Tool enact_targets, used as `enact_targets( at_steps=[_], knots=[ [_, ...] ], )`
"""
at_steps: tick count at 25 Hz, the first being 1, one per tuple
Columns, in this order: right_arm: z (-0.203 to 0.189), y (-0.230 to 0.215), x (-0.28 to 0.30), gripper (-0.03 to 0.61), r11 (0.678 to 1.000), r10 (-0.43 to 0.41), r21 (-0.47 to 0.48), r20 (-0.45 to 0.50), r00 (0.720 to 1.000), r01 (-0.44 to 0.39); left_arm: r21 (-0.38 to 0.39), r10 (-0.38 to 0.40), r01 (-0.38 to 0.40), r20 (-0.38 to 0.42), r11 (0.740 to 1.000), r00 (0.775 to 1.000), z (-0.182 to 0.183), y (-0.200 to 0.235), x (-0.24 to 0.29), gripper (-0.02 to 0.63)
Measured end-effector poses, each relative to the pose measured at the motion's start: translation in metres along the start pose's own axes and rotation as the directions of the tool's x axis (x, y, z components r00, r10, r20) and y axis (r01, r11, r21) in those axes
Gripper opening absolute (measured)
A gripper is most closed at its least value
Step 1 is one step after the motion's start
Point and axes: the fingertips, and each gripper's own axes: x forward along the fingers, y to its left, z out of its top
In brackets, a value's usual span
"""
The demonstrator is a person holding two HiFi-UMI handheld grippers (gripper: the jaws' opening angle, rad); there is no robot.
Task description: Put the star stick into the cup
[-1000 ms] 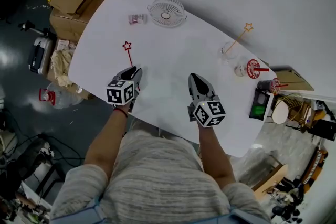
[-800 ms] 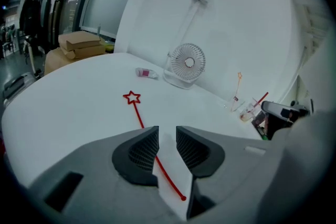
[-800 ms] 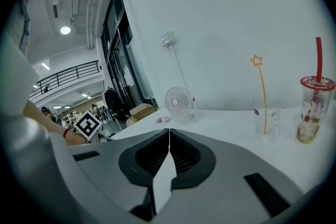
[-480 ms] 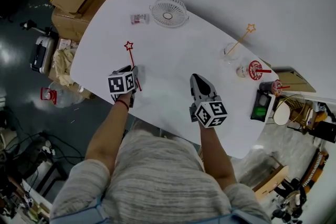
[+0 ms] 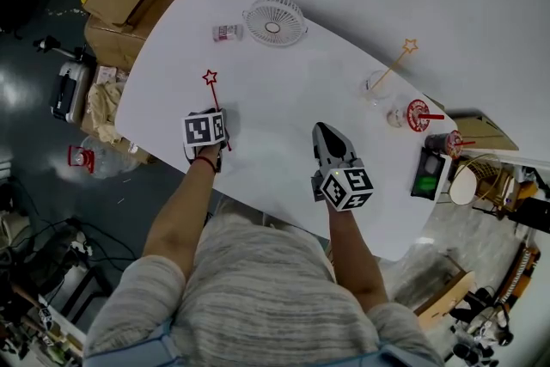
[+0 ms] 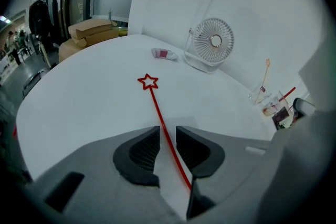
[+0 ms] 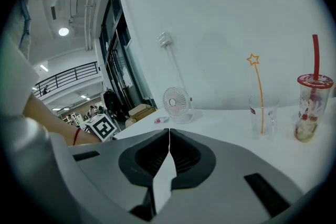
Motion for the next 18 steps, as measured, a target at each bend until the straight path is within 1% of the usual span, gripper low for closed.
enact_targets(
  at_steps=[4,7,9,12,14,16,18],
  knots=[
    [0.002,-0.001,-0.002,0.012,1.000,-0.004,-0.001,0.004,1.000,0.004,0.046,0.041,-0.040,-0.015,0.998,0.999,-0.001,0.001,0.001,0.102],
    [0.005,-0.002,-0.007,0.012,1.000,-0.009,-0.004,0.011,1.000,0.009,0.072,0.079,-0.077,-0.021,0.994,0.997,-0.002,0.005,0.001,0.063],
    [0.007,-0.004,-0.010,0.012,1.000,-0.016,-0.006,0.015,1.000,0.016,0.096,0.089,-0.086,-0.029,0.992,0.996,-0.002,0.006,0.001,0.055],
    [0.009,-0.008,-0.014,0.012,1.000,-0.029,-0.007,0.020,0.999,0.029,0.145,0.097,-0.090,-0.043,0.985,0.994,-0.001,0.005,0.001,0.054],
    [0.009,-0.011,-0.017,0.012,0.999,-0.035,-0.007,0.021,0.999,0.035,0.154,0.090,-0.082,-0.050,0.985,0.995,-0.002,0.004,0.001,0.050],
    [0.009,-0.012,-0.019,0.012,0.999,-0.040,-0.007,0.021,0.999,0.040,0.159,0.072,-0.062,-0.057,0.985,0.996,-0.002,0.003,0.001,0.031],
    [0.009,-0.013,-0.021,0.012,0.999,-0.042,-0.006,0.020,0.999,0.042,0.168,0.057,-0.046,-0.057,0.985,0.997,-0.002,0.002,0.002,0.029]
  ],
)
